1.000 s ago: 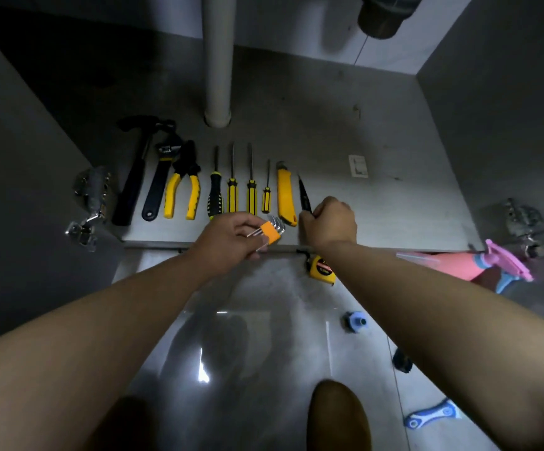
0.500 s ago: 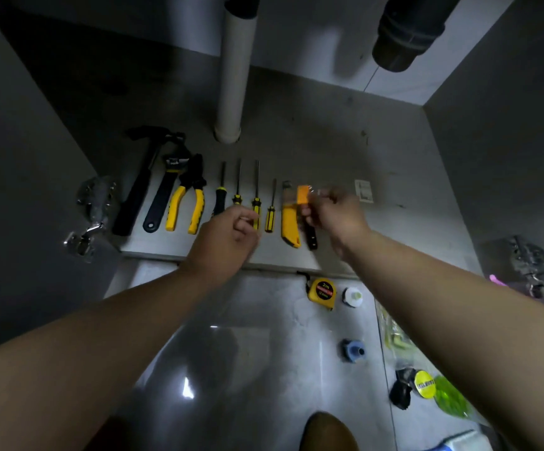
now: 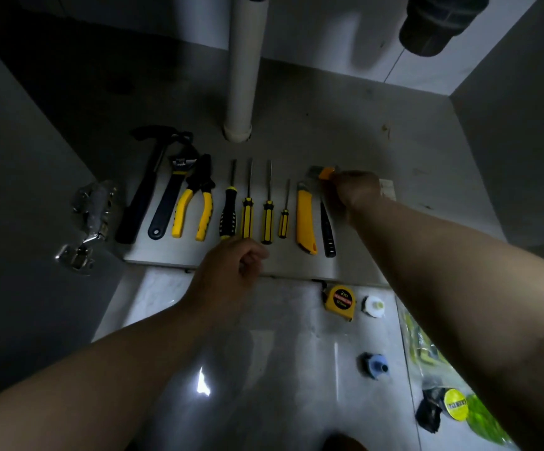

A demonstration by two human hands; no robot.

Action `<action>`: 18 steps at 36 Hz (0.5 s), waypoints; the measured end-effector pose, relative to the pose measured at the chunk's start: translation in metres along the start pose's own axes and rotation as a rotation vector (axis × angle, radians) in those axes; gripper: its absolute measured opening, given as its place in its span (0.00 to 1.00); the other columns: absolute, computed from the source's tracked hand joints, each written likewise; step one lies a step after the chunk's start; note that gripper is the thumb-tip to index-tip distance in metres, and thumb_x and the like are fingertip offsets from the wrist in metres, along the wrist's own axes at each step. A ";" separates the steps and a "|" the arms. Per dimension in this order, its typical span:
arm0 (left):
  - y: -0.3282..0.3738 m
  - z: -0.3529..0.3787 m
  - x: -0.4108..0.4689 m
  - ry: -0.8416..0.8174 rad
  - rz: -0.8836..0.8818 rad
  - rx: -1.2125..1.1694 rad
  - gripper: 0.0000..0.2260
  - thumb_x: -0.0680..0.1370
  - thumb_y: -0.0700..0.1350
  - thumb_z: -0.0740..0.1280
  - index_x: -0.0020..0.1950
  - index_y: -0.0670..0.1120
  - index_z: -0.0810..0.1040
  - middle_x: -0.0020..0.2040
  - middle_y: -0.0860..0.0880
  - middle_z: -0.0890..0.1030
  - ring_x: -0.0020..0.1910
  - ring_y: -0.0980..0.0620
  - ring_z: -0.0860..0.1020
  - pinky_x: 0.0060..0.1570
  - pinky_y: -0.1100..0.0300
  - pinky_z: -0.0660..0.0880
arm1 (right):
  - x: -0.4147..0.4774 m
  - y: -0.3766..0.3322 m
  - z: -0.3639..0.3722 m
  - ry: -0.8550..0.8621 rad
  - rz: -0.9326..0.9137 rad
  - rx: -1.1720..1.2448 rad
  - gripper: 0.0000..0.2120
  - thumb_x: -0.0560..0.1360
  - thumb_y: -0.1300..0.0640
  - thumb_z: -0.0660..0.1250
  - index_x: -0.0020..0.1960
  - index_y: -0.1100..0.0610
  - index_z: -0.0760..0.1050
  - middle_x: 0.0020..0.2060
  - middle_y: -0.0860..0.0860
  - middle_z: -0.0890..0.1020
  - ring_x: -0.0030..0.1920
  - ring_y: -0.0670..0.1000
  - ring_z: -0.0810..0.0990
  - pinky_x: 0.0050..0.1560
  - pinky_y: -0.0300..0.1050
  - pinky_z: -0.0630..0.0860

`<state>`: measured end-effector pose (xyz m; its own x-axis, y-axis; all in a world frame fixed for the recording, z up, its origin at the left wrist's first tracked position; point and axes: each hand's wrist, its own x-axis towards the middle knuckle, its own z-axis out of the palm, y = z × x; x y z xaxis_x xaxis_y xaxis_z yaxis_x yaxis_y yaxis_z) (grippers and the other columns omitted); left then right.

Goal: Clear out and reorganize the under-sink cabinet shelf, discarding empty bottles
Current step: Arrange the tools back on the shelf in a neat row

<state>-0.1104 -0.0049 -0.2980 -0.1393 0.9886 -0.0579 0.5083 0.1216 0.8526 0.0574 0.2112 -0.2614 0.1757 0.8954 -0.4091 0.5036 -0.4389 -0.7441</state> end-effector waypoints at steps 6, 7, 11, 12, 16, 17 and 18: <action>0.001 0.003 -0.005 0.008 0.035 -0.001 0.10 0.79 0.34 0.67 0.57 0.45 0.81 0.52 0.49 0.79 0.52 0.53 0.78 0.55 0.57 0.77 | 0.001 0.012 -0.002 -0.043 -0.067 0.034 0.18 0.80 0.53 0.67 0.68 0.56 0.77 0.62 0.58 0.81 0.62 0.58 0.80 0.66 0.55 0.76; 0.001 0.004 -0.005 0.012 0.035 0.002 0.10 0.79 0.34 0.67 0.56 0.45 0.81 0.53 0.49 0.78 0.52 0.54 0.78 0.54 0.59 0.77 | 0.000 0.013 -0.005 -0.051 -0.075 0.025 0.19 0.80 0.53 0.66 0.70 0.56 0.76 0.63 0.58 0.81 0.63 0.58 0.80 0.67 0.55 0.76; -0.001 0.007 -0.009 0.009 0.031 0.024 0.13 0.79 0.33 0.68 0.58 0.48 0.80 0.56 0.52 0.76 0.55 0.57 0.76 0.55 0.68 0.72 | -0.018 0.018 -0.024 -0.026 -0.200 -0.026 0.12 0.80 0.58 0.64 0.61 0.57 0.80 0.57 0.60 0.83 0.59 0.59 0.81 0.63 0.55 0.78; -0.001 0.008 -0.011 0.001 0.034 0.042 0.14 0.78 0.33 0.68 0.59 0.48 0.80 0.57 0.53 0.75 0.57 0.57 0.75 0.57 0.66 0.72 | -0.026 0.020 -0.030 -0.039 -0.237 -0.051 0.10 0.80 0.59 0.63 0.56 0.59 0.81 0.52 0.60 0.84 0.52 0.59 0.83 0.56 0.54 0.80; 0.002 0.013 -0.017 0.020 0.072 0.161 0.18 0.77 0.33 0.68 0.63 0.49 0.78 0.62 0.52 0.73 0.63 0.52 0.71 0.60 0.59 0.72 | -0.068 0.037 -0.060 -0.367 -0.228 -0.030 0.11 0.82 0.62 0.62 0.52 0.71 0.79 0.38 0.63 0.82 0.32 0.54 0.80 0.35 0.44 0.79; 0.003 0.015 -0.019 0.025 0.080 0.194 0.19 0.76 0.33 0.68 0.64 0.49 0.78 0.63 0.51 0.73 0.63 0.51 0.70 0.60 0.58 0.72 | -0.077 0.045 -0.067 -0.479 -0.192 -0.057 0.12 0.82 0.62 0.62 0.52 0.71 0.80 0.40 0.63 0.84 0.33 0.55 0.81 0.35 0.44 0.79; 0.004 0.017 -0.021 0.026 0.082 0.212 0.21 0.75 0.33 0.68 0.65 0.49 0.77 0.64 0.50 0.72 0.64 0.50 0.69 0.60 0.57 0.72 | -0.086 0.057 -0.073 -0.578 -0.138 -0.098 0.12 0.82 0.62 0.63 0.52 0.70 0.81 0.42 0.63 0.86 0.35 0.55 0.83 0.36 0.42 0.80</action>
<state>-0.0911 -0.0236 -0.3023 -0.1112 0.9935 0.0229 0.6855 0.0600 0.7256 0.1323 0.1152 -0.2302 -0.3711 0.7456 -0.5535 0.5693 -0.2882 -0.7699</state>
